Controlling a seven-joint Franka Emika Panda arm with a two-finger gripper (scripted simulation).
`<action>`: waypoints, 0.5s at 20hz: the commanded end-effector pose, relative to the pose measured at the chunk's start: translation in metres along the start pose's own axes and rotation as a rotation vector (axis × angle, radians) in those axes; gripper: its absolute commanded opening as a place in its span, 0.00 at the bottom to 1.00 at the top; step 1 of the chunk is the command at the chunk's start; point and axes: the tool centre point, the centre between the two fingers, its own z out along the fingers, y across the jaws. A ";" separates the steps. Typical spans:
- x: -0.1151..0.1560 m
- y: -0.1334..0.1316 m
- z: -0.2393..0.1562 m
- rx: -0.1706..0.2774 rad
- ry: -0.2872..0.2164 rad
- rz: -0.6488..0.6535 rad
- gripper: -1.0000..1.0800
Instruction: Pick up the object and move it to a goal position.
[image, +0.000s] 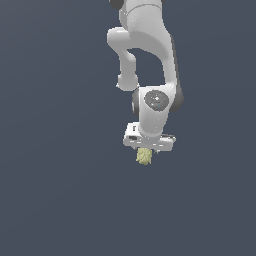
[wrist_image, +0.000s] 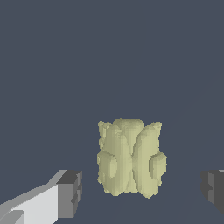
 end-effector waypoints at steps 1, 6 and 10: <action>-0.001 0.000 0.009 0.000 -0.001 0.000 0.96; -0.001 0.000 0.035 0.000 0.000 0.003 0.96; -0.001 -0.001 0.045 0.000 0.000 0.003 0.96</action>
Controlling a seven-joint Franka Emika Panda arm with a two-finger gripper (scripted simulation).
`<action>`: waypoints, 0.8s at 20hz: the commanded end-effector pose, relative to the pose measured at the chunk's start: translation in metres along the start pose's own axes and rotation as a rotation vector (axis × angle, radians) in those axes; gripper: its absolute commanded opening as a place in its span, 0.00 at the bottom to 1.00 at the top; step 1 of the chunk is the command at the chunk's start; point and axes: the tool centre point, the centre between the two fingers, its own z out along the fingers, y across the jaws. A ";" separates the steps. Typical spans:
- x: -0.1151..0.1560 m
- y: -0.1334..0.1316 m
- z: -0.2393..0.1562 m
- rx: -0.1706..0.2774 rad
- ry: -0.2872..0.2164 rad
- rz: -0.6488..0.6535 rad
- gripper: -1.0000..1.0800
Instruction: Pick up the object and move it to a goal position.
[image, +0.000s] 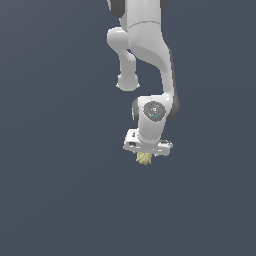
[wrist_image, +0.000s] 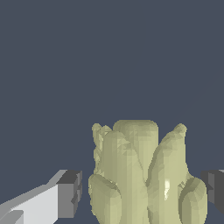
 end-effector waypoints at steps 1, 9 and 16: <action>0.001 0.000 0.003 0.001 0.002 0.000 0.96; 0.001 0.000 0.003 0.001 0.002 0.000 0.00; 0.001 0.002 0.001 0.001 0.002 0.000 0.00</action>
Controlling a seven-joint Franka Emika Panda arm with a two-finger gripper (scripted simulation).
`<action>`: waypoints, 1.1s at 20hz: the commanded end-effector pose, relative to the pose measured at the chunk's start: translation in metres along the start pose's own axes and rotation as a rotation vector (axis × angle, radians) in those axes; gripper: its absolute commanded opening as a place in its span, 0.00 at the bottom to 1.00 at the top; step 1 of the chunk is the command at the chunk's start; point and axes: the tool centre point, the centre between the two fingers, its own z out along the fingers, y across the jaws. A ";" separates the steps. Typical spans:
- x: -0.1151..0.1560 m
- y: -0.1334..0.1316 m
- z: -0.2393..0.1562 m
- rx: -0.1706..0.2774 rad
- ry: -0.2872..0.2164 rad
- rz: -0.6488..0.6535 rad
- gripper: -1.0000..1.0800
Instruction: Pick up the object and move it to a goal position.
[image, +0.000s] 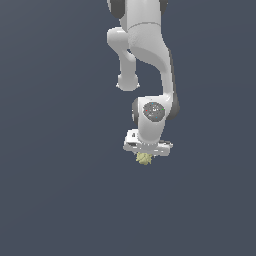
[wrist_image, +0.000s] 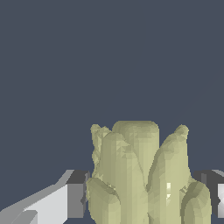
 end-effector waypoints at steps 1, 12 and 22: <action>0.000 0.003 -0.002 0.000 0.000 0.000 0.00; -0.008 0.054 -0.047 0.001 0.001 0.000 0.00; -0.022 0.148 -0.129 0.003 0.000 0.001 0.00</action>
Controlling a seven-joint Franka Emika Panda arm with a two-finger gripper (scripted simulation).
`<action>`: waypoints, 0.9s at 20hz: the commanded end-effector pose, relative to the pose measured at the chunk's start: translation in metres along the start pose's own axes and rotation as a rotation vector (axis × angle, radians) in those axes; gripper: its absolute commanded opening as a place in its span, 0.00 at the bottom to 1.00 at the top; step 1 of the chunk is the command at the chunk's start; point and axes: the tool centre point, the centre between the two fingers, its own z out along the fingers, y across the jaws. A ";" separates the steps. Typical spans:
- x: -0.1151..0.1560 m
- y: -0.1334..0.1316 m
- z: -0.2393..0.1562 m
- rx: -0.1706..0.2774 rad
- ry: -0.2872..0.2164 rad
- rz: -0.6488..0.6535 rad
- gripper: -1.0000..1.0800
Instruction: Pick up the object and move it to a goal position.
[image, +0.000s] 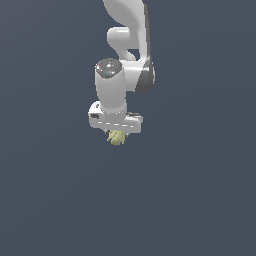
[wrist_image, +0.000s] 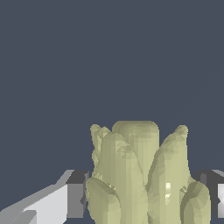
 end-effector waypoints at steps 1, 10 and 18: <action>-0.004 0.025 -0.022 0.001 0.000 0.000 0.00; -0.014 0.112 -0.099 0.002 0.000 0.000 0.00; -0.019 0.178 -0.158 0.000 0.000 0.000 0.00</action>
